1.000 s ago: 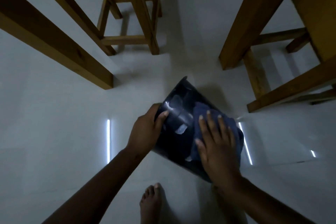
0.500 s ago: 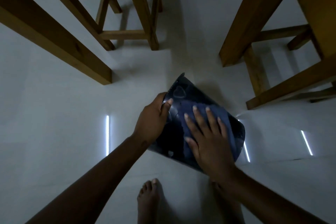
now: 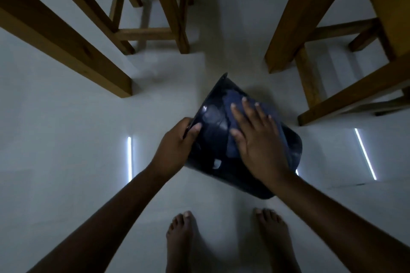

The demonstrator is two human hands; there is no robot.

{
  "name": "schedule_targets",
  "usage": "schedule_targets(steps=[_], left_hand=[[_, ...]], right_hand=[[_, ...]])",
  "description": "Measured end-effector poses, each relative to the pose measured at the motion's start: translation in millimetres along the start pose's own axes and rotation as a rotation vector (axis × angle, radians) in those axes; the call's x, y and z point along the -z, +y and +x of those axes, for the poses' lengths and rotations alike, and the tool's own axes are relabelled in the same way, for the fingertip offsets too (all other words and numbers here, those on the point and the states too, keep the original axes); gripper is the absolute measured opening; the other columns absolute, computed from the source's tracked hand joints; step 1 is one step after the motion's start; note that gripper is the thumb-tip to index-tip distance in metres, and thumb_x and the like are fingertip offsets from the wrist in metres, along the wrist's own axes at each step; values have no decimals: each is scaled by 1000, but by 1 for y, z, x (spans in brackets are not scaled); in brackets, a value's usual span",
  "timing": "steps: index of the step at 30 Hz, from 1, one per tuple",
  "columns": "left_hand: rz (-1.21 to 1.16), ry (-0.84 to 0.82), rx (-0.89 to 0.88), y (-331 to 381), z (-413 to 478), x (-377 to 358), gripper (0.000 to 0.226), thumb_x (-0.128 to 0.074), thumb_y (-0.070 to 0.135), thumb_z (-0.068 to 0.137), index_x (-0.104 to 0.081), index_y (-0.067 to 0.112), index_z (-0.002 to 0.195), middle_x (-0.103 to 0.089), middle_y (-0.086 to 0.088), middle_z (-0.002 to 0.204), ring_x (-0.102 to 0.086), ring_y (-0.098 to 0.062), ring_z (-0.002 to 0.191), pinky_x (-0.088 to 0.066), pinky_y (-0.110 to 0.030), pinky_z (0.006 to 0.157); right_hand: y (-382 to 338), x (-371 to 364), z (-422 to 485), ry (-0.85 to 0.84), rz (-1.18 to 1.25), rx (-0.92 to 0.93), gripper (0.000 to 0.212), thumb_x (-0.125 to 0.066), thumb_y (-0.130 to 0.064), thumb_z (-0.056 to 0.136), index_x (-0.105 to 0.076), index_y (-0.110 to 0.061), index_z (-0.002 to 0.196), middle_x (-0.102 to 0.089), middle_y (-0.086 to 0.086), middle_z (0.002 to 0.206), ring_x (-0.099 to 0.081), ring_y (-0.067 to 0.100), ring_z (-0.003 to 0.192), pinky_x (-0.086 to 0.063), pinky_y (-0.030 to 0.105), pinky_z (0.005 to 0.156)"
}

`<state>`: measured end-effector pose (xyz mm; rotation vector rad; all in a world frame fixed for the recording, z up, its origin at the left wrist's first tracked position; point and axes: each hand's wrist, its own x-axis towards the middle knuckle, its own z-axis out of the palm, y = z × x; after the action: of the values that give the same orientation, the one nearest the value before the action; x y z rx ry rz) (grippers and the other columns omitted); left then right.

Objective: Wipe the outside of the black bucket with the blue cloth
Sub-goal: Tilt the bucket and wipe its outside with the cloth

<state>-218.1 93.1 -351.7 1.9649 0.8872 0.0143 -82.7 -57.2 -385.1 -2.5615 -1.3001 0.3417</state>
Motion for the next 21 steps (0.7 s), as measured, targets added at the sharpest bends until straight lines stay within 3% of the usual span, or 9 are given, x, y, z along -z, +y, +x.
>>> schedule_targets(steps=[2, 5, 7, 10, 14, 16, 21], left_hand=[[81, 18, -2, -6, -8, 3, 19, -40, 38, 99, -51, 35, 84, -65, 9, 72, -64, 3, 67, -45, -8, 56], [197, 90, -49, 0, 4, 5, 21, -39, 41, 99, -55, 30, 92, -67, 8, 76, -65, -4, 69, -49, -13, 58], [245, 116, -104, 9, 16, 4, 24, -40, 41, 100, -58, 26, 101, -71, 3, 84, -67, -15, 76, -56, -28, 68], [253, 102, -153, 18, 23, -2, 27, -40, 38, 101, -60, 22, 106, -72, 0, 88, -67, -18, 79, -56, -34, 74], [215, 97, -125, 21, 25, -1, 26, -38, 37, 101, -60, 23, 105, -71, -1, 86, -66, -15, 78, -54, -33, 75], [217, 98, -106, 18, 24, -1, 25, -38, 38, 101, -60, 25, 105, -71, -2, 85, -67, -16, 78, -56, -35, 76], [212, 108, -147, 15, 25, -4, 25, -42, 38, 100, -61, 24, 107, -72, 2, 93, -67, -14, 82, -53, -25, 75]], right_hand=[[19, 1, 0, 22, 86, -92, 57, -17, -46, 98, -22, -24, 150, -25, 6, 158, -25, 28, 144, -32, 50, 112], [9, -10, -45, 14, 36, -140, 58, -12, -44, 99, -21, -20, 150, -26, 9, 157, -26, 32, 143, -31, 52, 112], [-10, -19, -71, -11, -29, -16, 57, -14, -45, 98, -15, -23, 151, -16, 8, 160, -16, 34, 145, -22, 52, 114], [-8, -16, -40, -4, -57, 189, 59, -22, -45, 97, -8, -28, 151, -6, 3, 161, -9, 31, 147, -14, 50, 117], [28, -3, -6, -41, 245, -127, 60, -13, -52, 96, -15, -27, 151, -23, 5, 159, -24, 23, 145, -31, 47, 114], [20, -10, -36, -40, 143, -168, 62, -7, -52, 97, -13, -24, 152, -21, 6, 159, -22, 25, 145, -30, 48, 114], [-11, -19, -59, -48, -83, 158, 63, -25, -46, 95, -6, -26, 152, -7, 5, 161, -10, 33, 147, -18, 52, 114]])
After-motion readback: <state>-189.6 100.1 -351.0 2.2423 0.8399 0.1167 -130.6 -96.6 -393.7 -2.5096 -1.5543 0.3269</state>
